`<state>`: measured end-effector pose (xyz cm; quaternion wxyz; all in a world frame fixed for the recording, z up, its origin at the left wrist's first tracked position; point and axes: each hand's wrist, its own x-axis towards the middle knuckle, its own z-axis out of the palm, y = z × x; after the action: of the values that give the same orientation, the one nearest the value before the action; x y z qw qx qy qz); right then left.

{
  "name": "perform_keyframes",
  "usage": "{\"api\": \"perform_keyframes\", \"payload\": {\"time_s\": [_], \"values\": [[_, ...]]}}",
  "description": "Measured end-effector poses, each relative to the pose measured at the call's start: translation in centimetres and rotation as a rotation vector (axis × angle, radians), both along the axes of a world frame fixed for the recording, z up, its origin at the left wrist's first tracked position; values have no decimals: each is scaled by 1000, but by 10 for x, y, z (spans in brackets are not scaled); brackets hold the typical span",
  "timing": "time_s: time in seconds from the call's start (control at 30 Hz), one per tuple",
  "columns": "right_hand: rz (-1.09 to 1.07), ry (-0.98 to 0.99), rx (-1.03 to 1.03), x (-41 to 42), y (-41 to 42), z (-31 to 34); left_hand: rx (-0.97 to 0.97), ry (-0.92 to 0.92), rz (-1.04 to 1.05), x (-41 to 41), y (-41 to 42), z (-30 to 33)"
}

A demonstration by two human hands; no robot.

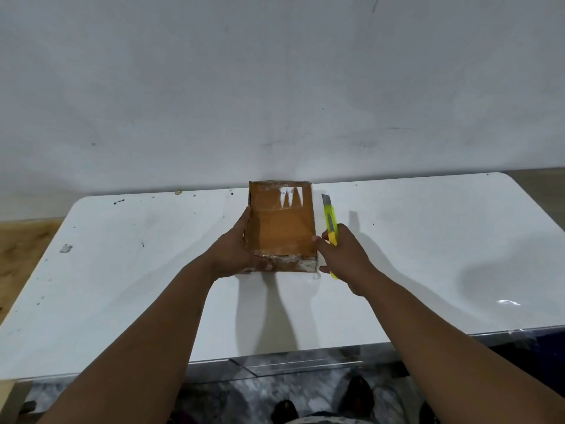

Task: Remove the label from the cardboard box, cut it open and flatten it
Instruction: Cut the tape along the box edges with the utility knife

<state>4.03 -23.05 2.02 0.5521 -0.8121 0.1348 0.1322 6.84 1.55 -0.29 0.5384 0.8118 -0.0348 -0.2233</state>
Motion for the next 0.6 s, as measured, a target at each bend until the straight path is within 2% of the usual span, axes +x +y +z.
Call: {"api": "perform_keyframes", "payload": {"time_s": [0.43, 0.6], "values": [[-20, -14, 35, -3, 6, -11, 43, -36, -2, -11, -6, 7], [-19, -47, 1, -3, 6, -13, 55, -108, 27, -12, -9, 12]]}}
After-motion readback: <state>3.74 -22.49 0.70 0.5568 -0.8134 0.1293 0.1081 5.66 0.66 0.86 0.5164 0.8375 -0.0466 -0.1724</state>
